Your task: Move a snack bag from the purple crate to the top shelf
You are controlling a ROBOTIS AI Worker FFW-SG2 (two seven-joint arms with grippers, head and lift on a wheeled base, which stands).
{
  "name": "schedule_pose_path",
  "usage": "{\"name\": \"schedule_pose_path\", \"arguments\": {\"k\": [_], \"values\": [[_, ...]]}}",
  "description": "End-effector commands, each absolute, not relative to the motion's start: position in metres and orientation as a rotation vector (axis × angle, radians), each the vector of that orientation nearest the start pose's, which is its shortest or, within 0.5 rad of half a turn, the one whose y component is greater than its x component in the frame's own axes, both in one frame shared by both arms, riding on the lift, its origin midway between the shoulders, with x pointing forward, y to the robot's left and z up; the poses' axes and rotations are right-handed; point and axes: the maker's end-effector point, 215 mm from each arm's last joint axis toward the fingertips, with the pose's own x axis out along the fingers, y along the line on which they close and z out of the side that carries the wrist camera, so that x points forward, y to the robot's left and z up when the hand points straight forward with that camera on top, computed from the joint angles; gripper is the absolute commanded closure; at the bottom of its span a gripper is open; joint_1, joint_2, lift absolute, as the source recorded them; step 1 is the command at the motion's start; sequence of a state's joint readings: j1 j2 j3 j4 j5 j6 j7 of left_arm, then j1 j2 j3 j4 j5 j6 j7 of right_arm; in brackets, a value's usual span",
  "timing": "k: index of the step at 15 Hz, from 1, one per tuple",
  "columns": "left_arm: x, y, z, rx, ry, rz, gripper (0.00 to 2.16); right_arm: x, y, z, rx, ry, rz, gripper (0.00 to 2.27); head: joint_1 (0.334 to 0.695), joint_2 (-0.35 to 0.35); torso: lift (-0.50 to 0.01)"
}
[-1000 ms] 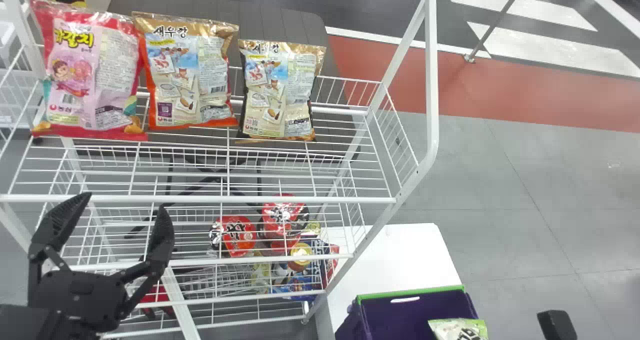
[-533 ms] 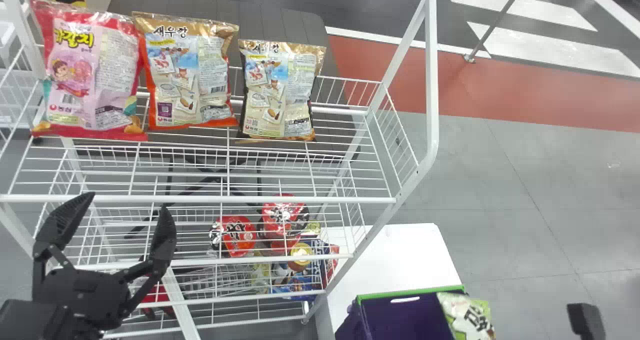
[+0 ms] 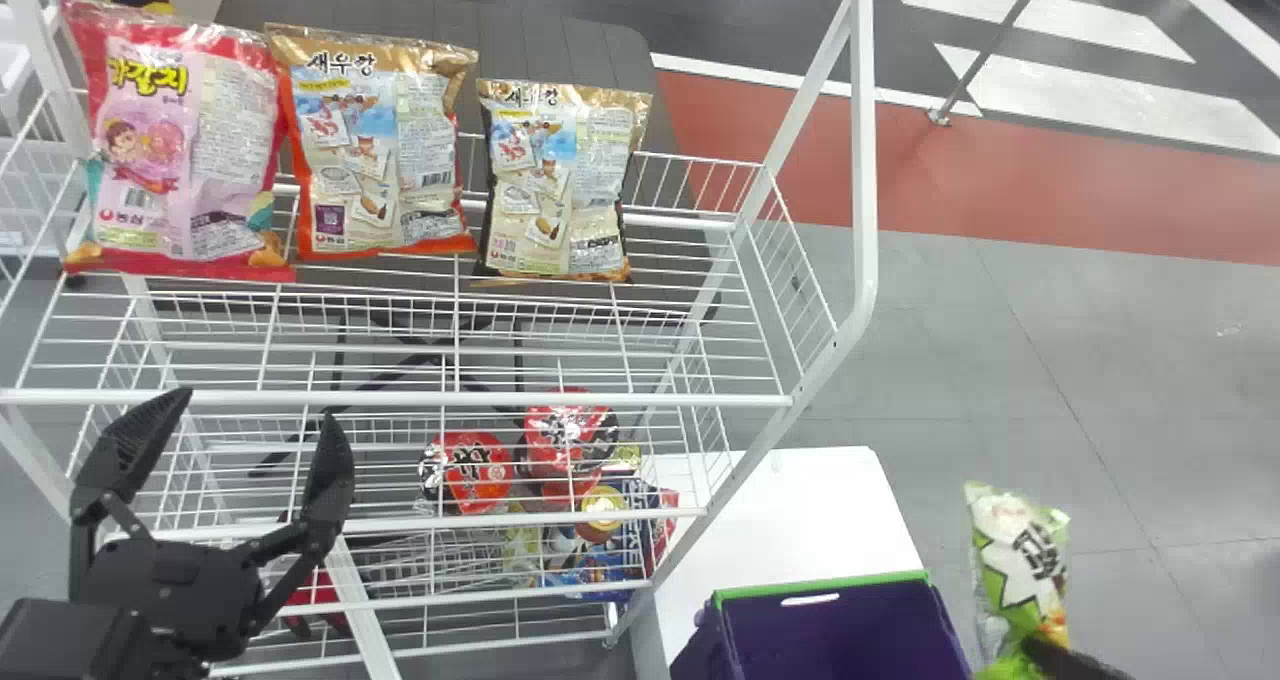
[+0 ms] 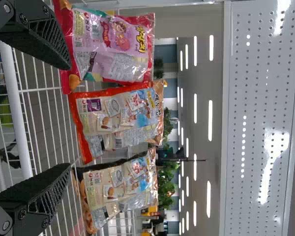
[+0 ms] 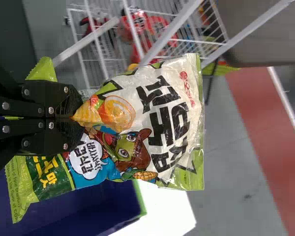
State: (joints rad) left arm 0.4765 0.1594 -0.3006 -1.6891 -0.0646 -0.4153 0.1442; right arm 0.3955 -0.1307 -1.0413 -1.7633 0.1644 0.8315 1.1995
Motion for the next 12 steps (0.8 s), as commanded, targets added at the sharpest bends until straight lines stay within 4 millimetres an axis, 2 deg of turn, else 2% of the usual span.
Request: {"name": "schedule_pose_path", "arguments": {"k": [1, 5, 7, 9, 11, 12], "values": [[0.396, 0.111, -0.403, 0.047, -0.048, -0.22, 0.12, 0.206, -0.565, -0.466, 0.39, 0.697, -0.035, 1.48, 0.695, -0.35, 0.002], [0.395, 0.112, -0.402, 0.046, -0.048, -0.221, 0.12, 0.225, -0.538, -0.415, 0.389, 0.593, -0.032, 1.48, 0.695, -0.35, 0.002], [0.395, 0.112, -0.402, 0.045, -0.048, -0.22, 0.12, 0.237, -0.528, -0.381, 0.369, 0.576, -0.03, 1.48, 0.695, -0.35, 0.002], [0.395, 0.111, -0.403, 0.045, -0.047, -0.221, 0.12, 0.252, -0.509, -0.346, 0.35, 0.545, -0.002, 1.48, 0.695, -0.35, 0.002], [0.396, 0.111, -0.402, 0.045, -0.048, -0.221, 0.12, 0.266, -0.492, -0.321, 0.334, 0.529, 0.008, 1.48, 0.695, -0.35, 0.002], [0.396, 0.111, -0.402, 0.045, -0.048, -0.221, 0.12, 0.271, -0.48, -0.315, 0.372, 0.537, 0.004, 1.48, 0.695, -0.35, 0.002]]}}
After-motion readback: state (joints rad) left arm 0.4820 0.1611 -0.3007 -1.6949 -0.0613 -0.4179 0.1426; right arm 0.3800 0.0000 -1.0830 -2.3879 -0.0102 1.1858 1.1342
